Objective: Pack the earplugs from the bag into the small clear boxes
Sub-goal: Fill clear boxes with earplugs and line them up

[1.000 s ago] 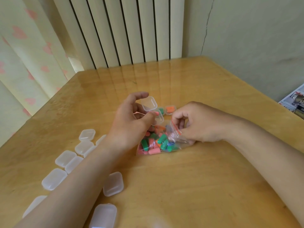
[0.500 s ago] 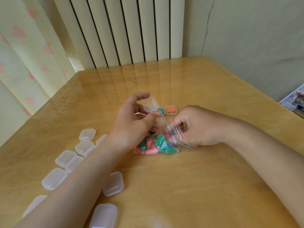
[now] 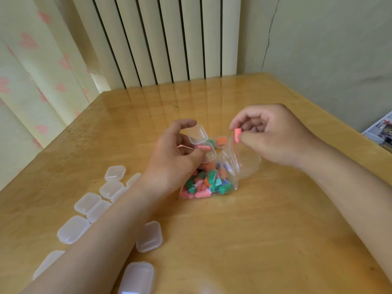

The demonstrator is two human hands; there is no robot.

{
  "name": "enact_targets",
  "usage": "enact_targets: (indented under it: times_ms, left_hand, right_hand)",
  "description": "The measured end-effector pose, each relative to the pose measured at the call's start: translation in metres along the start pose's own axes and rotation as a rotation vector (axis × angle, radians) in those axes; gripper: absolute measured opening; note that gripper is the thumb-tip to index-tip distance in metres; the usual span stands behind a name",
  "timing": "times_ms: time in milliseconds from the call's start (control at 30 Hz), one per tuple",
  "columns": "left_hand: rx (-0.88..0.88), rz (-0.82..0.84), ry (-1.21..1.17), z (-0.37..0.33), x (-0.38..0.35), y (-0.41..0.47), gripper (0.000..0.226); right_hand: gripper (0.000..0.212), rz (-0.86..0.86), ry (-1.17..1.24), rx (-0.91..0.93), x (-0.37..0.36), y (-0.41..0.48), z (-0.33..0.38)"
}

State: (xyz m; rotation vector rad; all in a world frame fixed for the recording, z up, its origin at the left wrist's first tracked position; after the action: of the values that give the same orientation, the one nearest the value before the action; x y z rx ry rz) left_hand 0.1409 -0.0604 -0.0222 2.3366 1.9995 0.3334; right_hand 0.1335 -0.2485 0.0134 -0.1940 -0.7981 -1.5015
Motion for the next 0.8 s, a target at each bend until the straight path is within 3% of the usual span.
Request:
enact_targets:
  times_ms: [367,600,800]
  left_hand:
    - [0.009,-0.017,-0.08,-0.002,0.001,-0.001,0.049]
    - [0.133,0.005,-0.555,-0.002,-0.003,-0.002,0.065]
    - [0.141,0.0,-0.621,0.0,-0.009,-0.004,0.061]
  right_hand:
    - [0.009,-0.055,0.071,0.221,-0.011,-0.012,0.025]
    - [0.006,-0.14,-0.145,0.261,-0.019,-0.013,0.021]
    - [0.007,-0.23,-0.165,0.292,-0.018,-0.015,0.023]
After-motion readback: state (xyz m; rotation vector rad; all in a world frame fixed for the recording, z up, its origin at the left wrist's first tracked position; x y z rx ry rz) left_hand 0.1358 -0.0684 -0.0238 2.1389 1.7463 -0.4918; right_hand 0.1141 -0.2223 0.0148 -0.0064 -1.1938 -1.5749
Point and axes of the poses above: each hand's wrist, its own y-axis towards the middle knuckle, its own x-axis out of the back of the hand, z = x × y, the point moved 7 cm from there along y, towards the middle knuckle, and after that the axes turned 5 degrees about -y, right-handed, at the moved point
